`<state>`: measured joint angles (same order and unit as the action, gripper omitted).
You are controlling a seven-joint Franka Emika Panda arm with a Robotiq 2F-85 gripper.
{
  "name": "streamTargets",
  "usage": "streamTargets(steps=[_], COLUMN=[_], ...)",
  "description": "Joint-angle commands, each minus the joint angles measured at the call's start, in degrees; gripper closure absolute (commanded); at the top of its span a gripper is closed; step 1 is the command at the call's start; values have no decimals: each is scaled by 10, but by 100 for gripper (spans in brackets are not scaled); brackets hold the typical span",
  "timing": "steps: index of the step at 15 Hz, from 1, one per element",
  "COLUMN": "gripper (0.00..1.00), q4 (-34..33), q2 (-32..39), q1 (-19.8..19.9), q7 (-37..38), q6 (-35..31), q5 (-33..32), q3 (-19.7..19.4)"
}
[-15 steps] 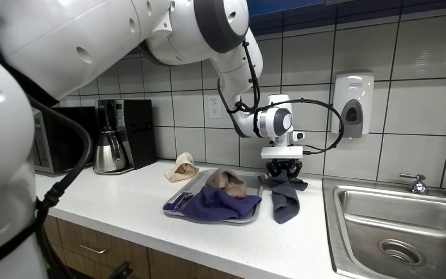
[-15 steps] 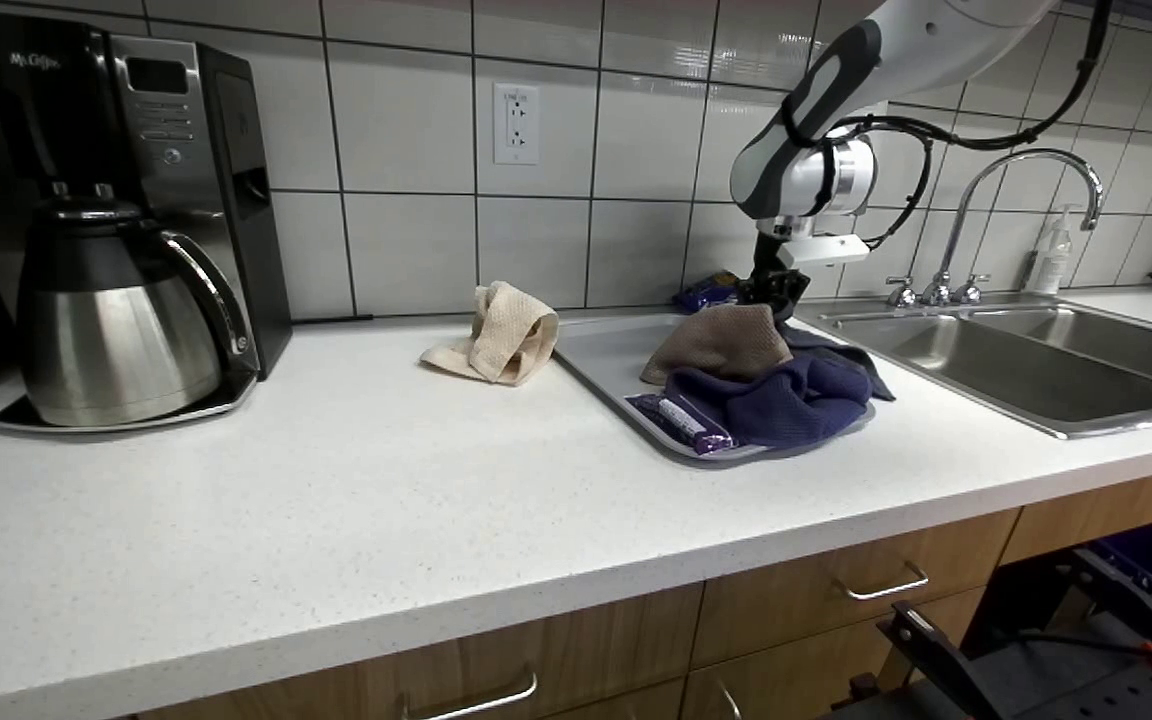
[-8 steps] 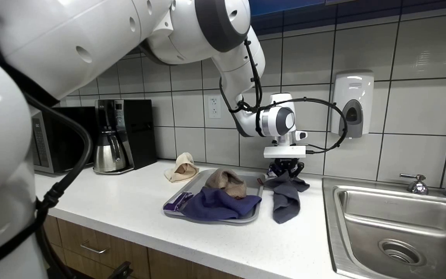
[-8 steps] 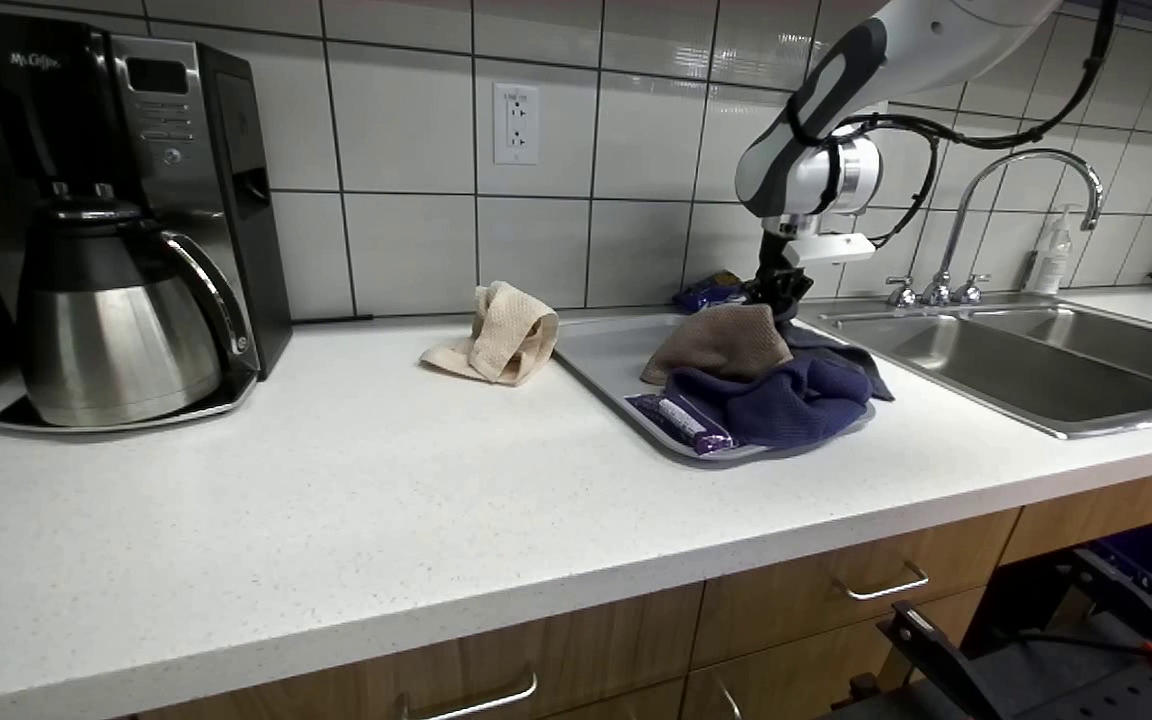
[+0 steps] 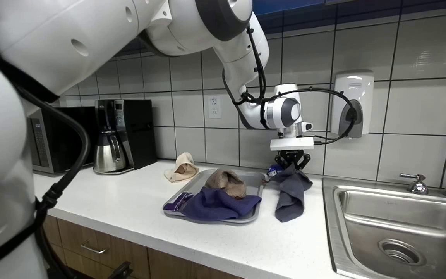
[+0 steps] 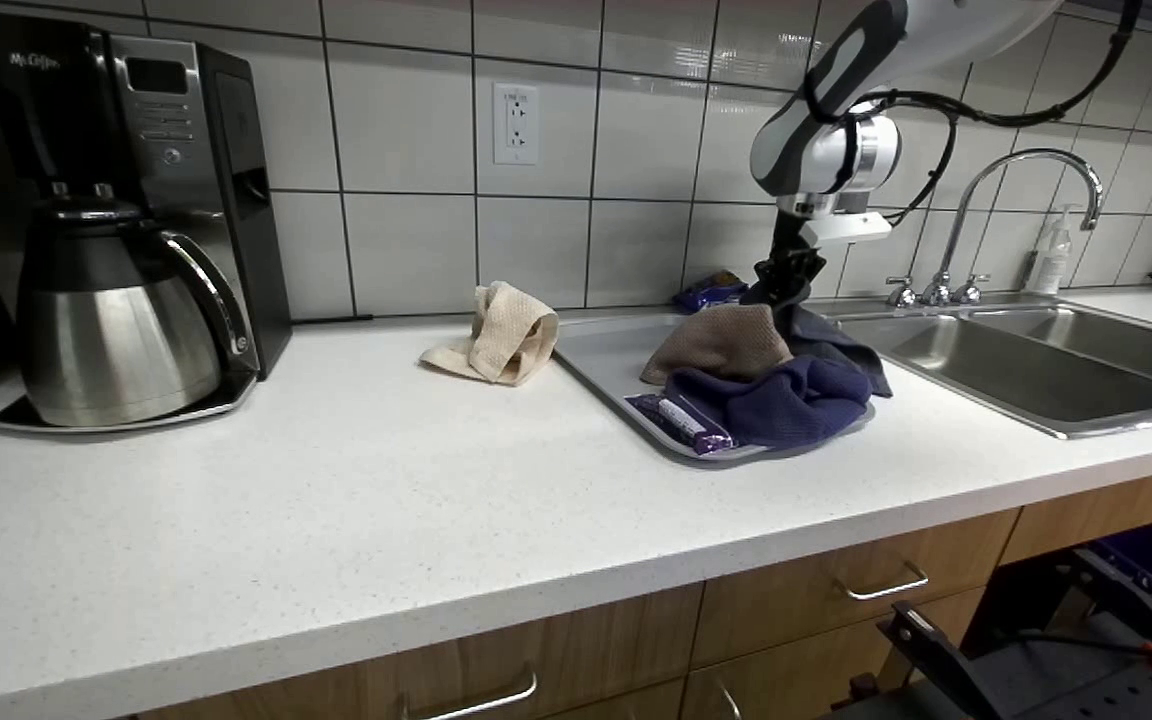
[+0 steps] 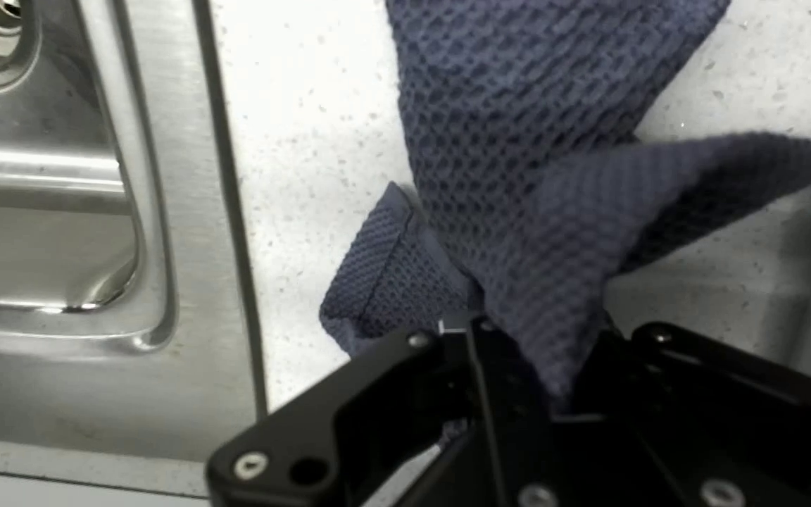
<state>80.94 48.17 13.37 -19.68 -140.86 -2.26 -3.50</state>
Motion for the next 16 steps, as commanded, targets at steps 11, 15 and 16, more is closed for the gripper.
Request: streamTargets(steps=[11, 15, 16], gripper=[98, 98, 98], q4=[81, 104, 108], q2=[-108, -128, -132], q1=[4, -1, -3], q7=[-70, -85, -87], q6=[3, 1, 2], q5=[-7, -6, -6], q3=[34, 45, 48])
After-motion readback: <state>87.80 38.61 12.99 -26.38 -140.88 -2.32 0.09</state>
